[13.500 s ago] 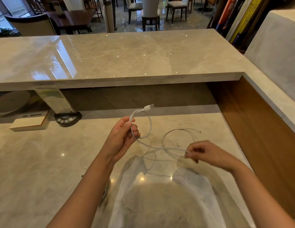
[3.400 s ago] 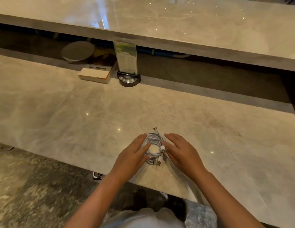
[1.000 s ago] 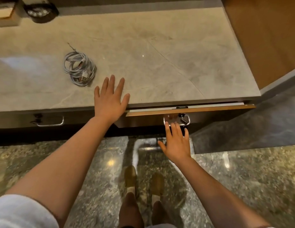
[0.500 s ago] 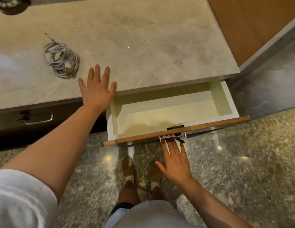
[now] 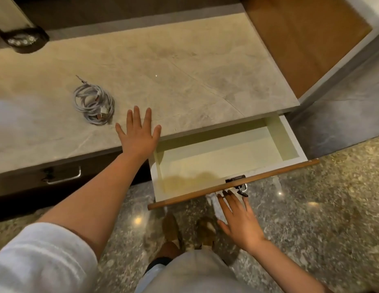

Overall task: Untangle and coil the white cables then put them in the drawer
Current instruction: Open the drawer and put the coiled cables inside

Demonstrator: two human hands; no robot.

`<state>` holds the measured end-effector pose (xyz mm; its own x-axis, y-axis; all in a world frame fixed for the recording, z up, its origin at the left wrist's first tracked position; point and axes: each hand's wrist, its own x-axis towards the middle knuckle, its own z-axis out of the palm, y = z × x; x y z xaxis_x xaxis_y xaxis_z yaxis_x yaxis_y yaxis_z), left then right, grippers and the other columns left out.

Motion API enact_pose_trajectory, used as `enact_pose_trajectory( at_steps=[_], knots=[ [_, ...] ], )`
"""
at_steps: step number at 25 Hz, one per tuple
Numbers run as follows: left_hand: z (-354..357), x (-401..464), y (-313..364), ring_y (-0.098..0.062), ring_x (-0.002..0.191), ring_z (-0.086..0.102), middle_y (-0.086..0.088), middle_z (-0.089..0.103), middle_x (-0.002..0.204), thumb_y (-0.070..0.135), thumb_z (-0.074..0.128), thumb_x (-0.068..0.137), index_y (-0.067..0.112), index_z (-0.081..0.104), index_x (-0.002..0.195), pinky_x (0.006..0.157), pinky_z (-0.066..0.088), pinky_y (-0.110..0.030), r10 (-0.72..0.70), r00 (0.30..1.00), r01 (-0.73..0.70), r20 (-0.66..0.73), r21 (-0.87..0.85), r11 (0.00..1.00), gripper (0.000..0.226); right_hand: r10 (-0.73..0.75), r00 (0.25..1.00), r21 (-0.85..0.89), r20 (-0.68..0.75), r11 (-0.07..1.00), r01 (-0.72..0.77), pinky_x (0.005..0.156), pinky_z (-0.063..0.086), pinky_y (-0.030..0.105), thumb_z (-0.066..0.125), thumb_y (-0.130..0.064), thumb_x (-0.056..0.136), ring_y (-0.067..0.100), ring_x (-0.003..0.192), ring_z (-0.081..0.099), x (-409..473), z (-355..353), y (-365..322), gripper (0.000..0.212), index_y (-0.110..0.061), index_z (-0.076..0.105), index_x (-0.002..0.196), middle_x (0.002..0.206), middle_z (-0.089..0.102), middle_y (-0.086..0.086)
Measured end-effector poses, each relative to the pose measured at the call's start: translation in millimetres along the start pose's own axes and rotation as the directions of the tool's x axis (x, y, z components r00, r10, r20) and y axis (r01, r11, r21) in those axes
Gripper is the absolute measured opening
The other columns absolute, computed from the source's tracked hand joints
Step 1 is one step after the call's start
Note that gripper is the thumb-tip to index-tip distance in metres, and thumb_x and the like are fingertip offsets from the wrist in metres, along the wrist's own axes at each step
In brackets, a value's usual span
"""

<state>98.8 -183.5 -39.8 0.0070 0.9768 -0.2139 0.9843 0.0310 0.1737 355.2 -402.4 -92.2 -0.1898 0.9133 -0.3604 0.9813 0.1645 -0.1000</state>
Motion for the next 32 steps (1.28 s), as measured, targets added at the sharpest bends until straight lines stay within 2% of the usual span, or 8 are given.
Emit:
enact_pose_trajectory(
  at_steps=[5, 11, 17, 20, 23, 26, 29, 32],
  knots=[
    [-4.8, 1.1, -0.2, -0.023, 0.144, -0.015, -0.005, -0.015, 0.158, 0.052, 0.015, 0.096, 0.029, -0.005, 0.148, 0.112, -0.007, -0.058, 0.014, 0.999, -0.014, 0.045, -0.010, 1.000, 0.061, -0.085, 0.948, 0.093, -0.306, 0.989, 0.119, 0.061, 0.054, 0.030, 0.028, -0.042, 0.095, 0.020, 0.076, 0.066, -10.4, -48.2, -18.5, 0.048, -0.016, 0.067, 0.099, 0.088, 0.068, 0.001],
    [-8.5, -4.5, -1.6, -0.021, 0.145, -0.012, -0.002, -0.013, 0.158, 0.055, 0.015, 0.094, 0.032, -0.006, 0.148, 0.113, -0.003, -0.055, 0.018, 1.000, -0.018, 0.017, 0.007, 1.000, 0.062, -0.114, 0.900, -0.011, -0.420, 0.993, 0.120, 0.061, 0.052, 0.031, 0.040, -0.036, 0.086, 0.021, 0.073, 0.064, 44.6, -117.7, -48.6, 0.037, -0.016, 0.069, 0.092, 0.084, 0.068, 0.001],
    [-5.3, 0.7, -14.7, -0.011, 0.144, -0.009, 0.009, -0.014, 0.154, 0.065, 0.002, 0.082, 0.042, -0.007, 0.144, 0.109, -0.012, -0.056, 0.032, 0.998, -0.031, -0.062, 0.026, 0.999, 0.067, -0.241, 0.861, 0.080, -0.448, 0.948, 0.307, 0.067, 0.050, 0.033, 0.041, -0.031, 0.085, 0.023, 0.081, 0.064, 141.1, -183.5, -28.5, 0.035, -0.015, 0.068, 0.099, 0.092, 0.068, 0.003],
    [1.7, -0.8, -14.1, -0.017, 0.142, 0.021, 0.000, 0.021, 0.155, 0.062, 0.021, 0.086, 0.036, 0.019, 0.145, 0.108, 0.001, -0.058, 0.050, 0.984, -0.047, -0.172, 0.022, 0.999, 0.065, -0.413, 0.796, 0.103, -0.443, 0.858, 0.502, 0.072, 0.051, 0.037, 0.041, -0.030, 0.085, 0.027, 0.089, 0.064, 207.1, -219.3, -24.3, 0.037, -0.013, 0.067, 0.104, 0.099, 0.068, 0.008],
    [3.9, -2.8, -13.4, -0.022, 0.136, 0.037, -0.003, 0.034, 0.150, 0.059, 0.032, 0.088, 0.033, 0.032, 0.143, 0.106, 0.012, -0.059, 0.072, 0.978, -0.066, -0.198, 0.034, 0.997, 0.060, -0.663, 0.625, -0.016, -0.412, 0.690, 0.723, 0.079, 0.053, 0.038, 0.052, -0.026, 0.085, 0.030, 0.097, 0.063, 278.5, -259.7, -53.0, 0.033, -0.011, 0.065, 0.111, 0.107, 0.068, 0.011],
    [3.5, -0.8, -12.8, -0.018, 0.140, 0.027, -0.002, 0.032, 0.152, 0.060, 0.034, 0.089, 0.036, 0.026, 0.144, 0.106, 0.010, -0.058, 0.030, 0.974, -0.022, -0.223, 0.040, 0.999, 0.061, -0.896, 0.327, -0.170, -0.301, 0.388, 0.906, 0.082, 0.052, 0.041, 0.069, -0.017, 0.078, 0.031, 0.106, 0.062, 331.8, -284.1, -108.5, 0.042, -0.008, 0.061, 0.118, 0.114, 0.067, 0.013],
    [7.7, -1.6, -14.7, -0.016, 0.142, 0.013, -0.002, 0.026, 0.154, 0.061, 0.029, 0.091, 0.037, 0.020, 0.146, 0.106, 0.008, -0.058, 0.020, 0.974, -0.009, -0.226, 0.052, 0.999, 0.061, -0.982, 0.057, -0.225, -0.178, 0.097, 0.970, 0.080, 0.053, 0.039, 0.078, -0.013, 0.067, 0.031, 0.111, 0.060, 355.9, -274.4, -151.8, 0.055, -0.005, 0.060, 0.118, 0.118, 0.066, 0.013],
    [9.7, -0.3, -15.1, -0.017, 0.142, 0.014, -0.002, 0.027, 0.154, 0.061, 0.029, 0.091, 0.036, 0.026, 0.145, 0.106, 0.010, -0.059, 0.020, 0.968, -0.007, -0.249, 0.056, 0.998, 0.059, -0.996, -0.067, -0.219, -0.056, -0.053, 0.974, 0.079, 0.054, 0.042, 0.079, -0.014, 0.061, 0.030, 0.112, 0.060, 376.5, -256.3, -172.5, 0.059, -0.004, 0.061, 0.116, 0.115, 0.067, 0.013]
  ],
)
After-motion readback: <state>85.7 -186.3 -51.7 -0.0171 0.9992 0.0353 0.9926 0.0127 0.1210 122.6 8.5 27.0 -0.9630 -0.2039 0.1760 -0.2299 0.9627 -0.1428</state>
